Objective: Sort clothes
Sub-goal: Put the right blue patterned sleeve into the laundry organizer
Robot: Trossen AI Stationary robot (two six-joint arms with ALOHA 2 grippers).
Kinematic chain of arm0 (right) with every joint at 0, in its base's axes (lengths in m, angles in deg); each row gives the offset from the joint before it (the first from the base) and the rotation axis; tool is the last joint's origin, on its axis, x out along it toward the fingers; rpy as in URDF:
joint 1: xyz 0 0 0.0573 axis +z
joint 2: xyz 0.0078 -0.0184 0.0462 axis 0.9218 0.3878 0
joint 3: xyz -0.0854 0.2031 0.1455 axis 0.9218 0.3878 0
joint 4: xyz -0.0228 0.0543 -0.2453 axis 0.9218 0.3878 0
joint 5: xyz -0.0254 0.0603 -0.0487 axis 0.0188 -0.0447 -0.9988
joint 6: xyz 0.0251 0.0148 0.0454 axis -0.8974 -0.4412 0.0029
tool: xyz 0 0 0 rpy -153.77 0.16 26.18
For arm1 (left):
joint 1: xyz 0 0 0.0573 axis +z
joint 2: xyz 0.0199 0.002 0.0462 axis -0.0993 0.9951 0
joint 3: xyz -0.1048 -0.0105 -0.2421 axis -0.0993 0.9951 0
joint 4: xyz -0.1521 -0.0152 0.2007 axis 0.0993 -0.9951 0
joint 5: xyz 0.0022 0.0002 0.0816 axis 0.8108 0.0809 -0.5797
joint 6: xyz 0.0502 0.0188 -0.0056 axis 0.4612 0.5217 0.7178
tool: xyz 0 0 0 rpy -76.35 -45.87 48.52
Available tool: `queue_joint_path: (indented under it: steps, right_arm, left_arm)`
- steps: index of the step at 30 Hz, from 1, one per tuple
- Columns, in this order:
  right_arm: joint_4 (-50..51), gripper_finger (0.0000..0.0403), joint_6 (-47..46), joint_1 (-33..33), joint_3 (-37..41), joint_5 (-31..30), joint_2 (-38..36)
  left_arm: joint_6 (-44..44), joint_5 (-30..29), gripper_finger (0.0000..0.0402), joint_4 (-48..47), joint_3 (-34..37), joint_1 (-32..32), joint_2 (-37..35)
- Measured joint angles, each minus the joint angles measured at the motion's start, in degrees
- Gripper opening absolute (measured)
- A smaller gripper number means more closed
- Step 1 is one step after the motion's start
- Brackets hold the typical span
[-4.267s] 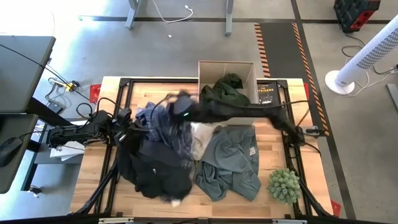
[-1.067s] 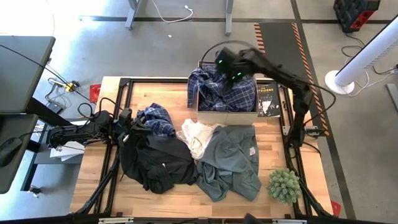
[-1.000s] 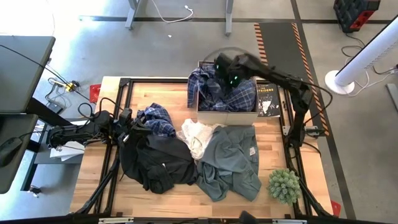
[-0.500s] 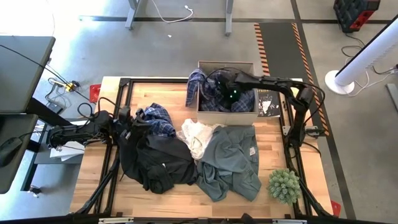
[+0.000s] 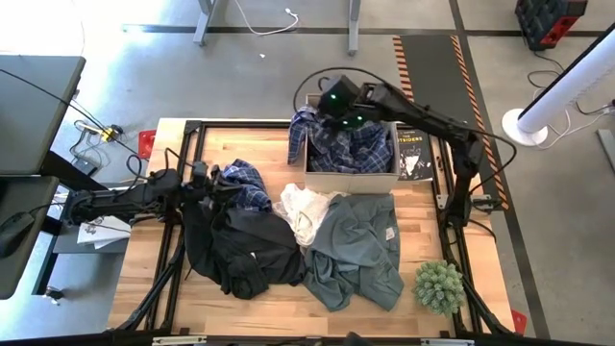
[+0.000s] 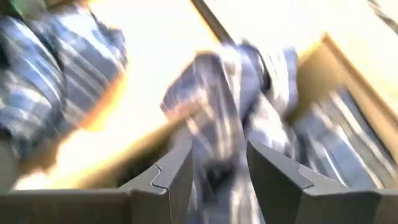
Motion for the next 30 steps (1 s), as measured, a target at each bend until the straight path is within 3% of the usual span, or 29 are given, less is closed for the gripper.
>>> queue_joint_path:
  steps: [3,8,14,18,25,30]
  right_arm:
    - [-6.0,0.0146,1.3,-0.4,2.7,0.3,1.7]
    - [-7.4,0.0134,2.6,-1.0,4.1,-3.5,4.4]
    - [-11.7,0.0014,3.0,-1.5,4.1,-7.0,3.6]
    - [-15.7,0.0007,3.0,0.7,3.0,-17.7,-0.2]
    - [-22.2,0.0002,11.2,7.4,3.0,-43.9,-10.0]
    - [-23.7,0.0001,15.9,11.9,2.9,-48.2,-15.9]
  left_arm:
    - [-0.3,0.1,0.0001,0.0,0.0,0.0,1.0]
    - [-0.5,0.2,0.0001,-1.4,0.0,0.0,1.5]
    - [0.0,0.3,0.0001,-1.6,0.0,0.0,1.5]
    - [0.0,0.3,0.0001,-1.7,0.0,0.0,1.5]
    - [0.0,0.5,0.0001,-4.2,0.0,0.0,1.5]
    - [0.1,0.5,0.0001,-4.7,0.0,0.0,1.5]
